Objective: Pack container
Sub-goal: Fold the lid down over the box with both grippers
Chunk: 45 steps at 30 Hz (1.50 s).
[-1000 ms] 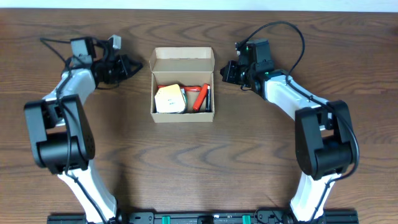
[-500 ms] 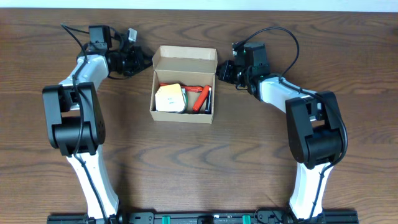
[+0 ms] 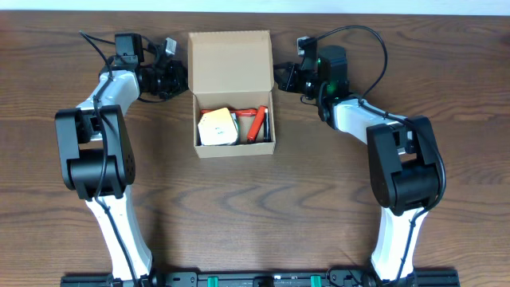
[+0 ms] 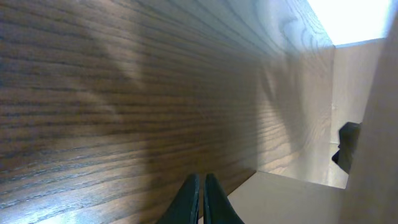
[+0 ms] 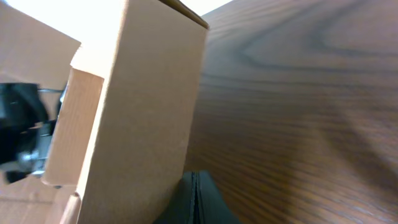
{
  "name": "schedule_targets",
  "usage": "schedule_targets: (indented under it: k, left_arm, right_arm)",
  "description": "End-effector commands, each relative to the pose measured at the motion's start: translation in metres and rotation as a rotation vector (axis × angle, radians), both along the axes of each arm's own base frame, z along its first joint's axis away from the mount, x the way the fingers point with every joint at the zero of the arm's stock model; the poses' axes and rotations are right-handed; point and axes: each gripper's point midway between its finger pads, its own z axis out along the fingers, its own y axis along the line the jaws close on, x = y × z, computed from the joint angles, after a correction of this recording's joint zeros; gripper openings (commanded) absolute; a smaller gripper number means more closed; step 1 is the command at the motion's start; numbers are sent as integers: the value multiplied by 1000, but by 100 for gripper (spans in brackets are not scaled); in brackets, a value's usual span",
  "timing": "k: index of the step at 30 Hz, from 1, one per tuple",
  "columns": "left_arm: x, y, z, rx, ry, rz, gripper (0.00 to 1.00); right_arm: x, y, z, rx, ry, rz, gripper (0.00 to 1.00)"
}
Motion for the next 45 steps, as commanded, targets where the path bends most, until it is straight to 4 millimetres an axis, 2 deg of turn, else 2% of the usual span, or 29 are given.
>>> schedule_targets:
  k: [1,14,18,22,24,28,33,39,41,45]
  left_arm:
    - [6,-1,12,-35,-30,-17,6]
    - [21,-6,69,-145,-181,-102,6]
    - [20,-6,87,-144,-235,-125,5]
    - [16,-7,114,-115,-321,-154,6]
    - [10,-8,130,-92,-374,-178,6]
    - [-1,-6,148,-20,-412,-193,6]
    - [-25,-3,148,84,-393,-237,6]
    - [-67,-6,126,202,-281,-348,6]
    - [-79,-5,123,223,-246,-377,6]
    - [-100,-5,133,238,-234,-420,6]
  right_arm:
    - [-8,3,9,46,-24,98,1]
    - [-22,13,25,76,-91,246,1]
    - [-23,18,42,96,-138,303,2]
    - [-22,24,65,119,-190,354,1]
    - [-22,27,76,129,-212,377,2]
    - [-25,27,88,120,-234,397,2]
    - [-41,27,82,46,-198,427,1]
    - [-65,24,71,-145,-147,420,1]
    - [-73,23,73,-202,-142,418,2]
    - [-86,16,84,-287,-127,394,2]
